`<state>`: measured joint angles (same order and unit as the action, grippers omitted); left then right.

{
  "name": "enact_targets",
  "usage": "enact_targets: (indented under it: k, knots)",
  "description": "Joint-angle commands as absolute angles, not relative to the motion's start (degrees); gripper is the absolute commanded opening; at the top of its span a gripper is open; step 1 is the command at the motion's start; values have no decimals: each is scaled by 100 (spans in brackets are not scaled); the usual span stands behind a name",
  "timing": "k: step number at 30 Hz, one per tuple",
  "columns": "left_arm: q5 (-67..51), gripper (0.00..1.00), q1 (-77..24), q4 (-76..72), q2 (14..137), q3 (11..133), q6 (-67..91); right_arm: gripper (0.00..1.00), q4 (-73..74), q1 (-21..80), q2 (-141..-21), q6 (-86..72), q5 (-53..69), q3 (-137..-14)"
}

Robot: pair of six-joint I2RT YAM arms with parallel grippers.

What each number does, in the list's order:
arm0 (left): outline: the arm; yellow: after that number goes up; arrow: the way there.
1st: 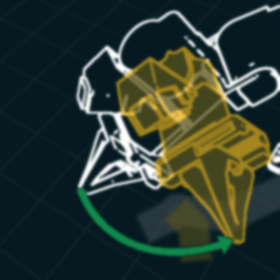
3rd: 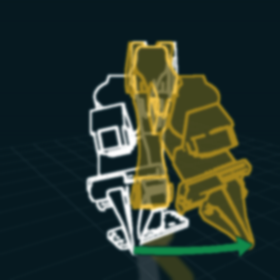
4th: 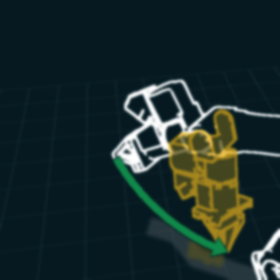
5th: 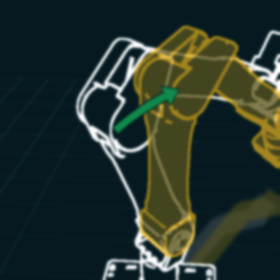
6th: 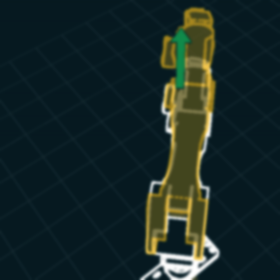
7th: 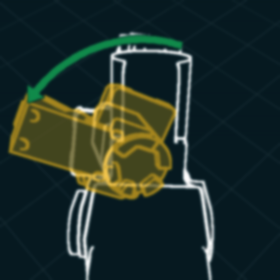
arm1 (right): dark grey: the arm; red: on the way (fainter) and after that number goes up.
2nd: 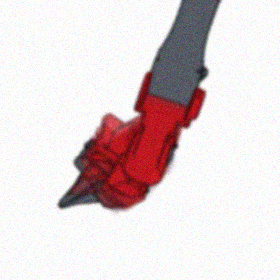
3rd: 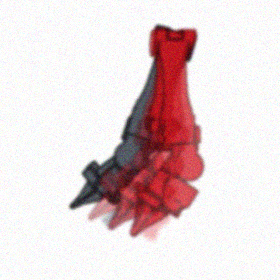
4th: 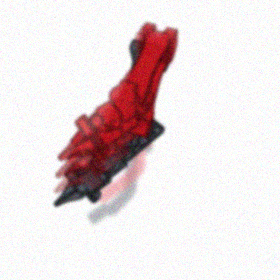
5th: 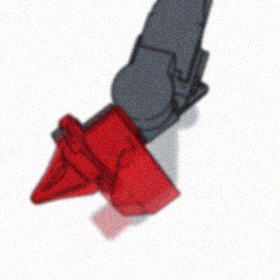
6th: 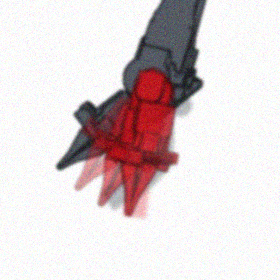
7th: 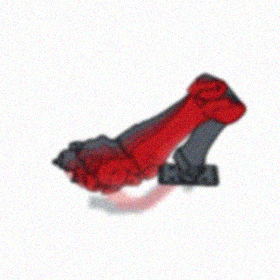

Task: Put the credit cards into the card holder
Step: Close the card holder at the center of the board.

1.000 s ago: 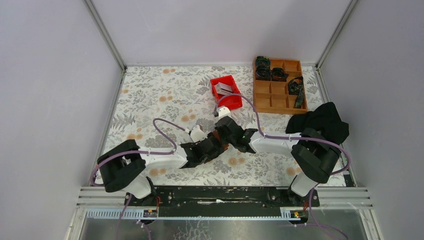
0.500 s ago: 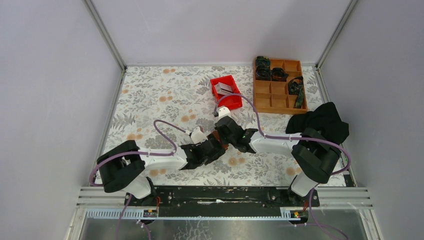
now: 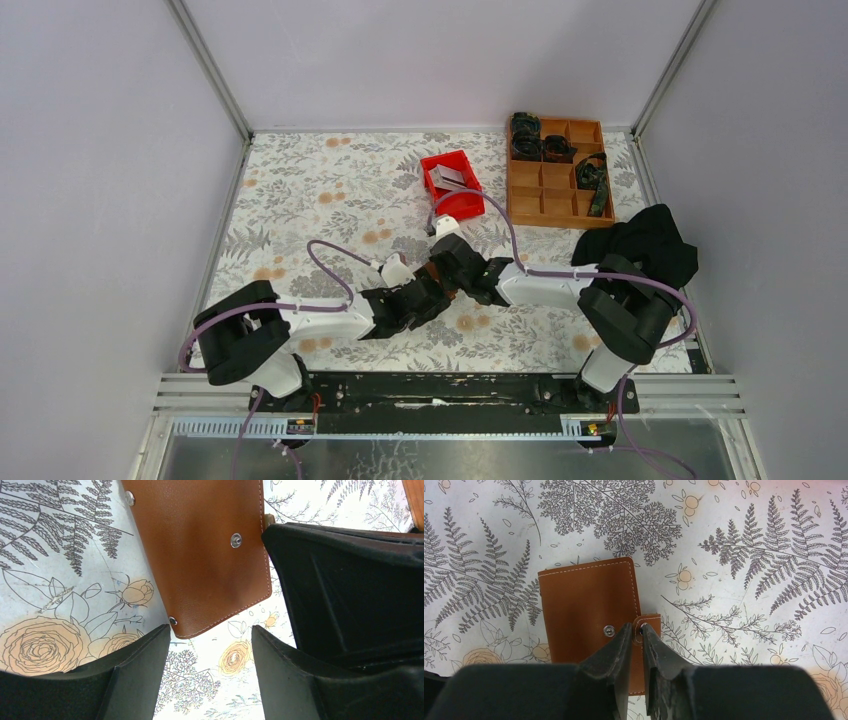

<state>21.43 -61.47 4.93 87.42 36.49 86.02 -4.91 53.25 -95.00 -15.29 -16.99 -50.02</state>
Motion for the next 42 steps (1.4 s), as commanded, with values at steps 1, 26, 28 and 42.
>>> enact_targets:
  k: [1,26,28,42]
  knots:
    - [1516,70,-6289,2092,9206,3114,8587,19,-404,5380,-9462,-1495,-1821,-5226]
    - [2193,73,-6287,3079,8087,2890,9165,0,-304,5379,-9362,-1388,-1890,-5327]
    - [2220,73,-6294,3093,8096,2896,9167,0,-293,5381,-9346,-1381,-1888,-5341]
    - [2477,79,-6172,3085,8415,3077,9141,0,-89,5389,-9242,-1352,-1678,-5476]
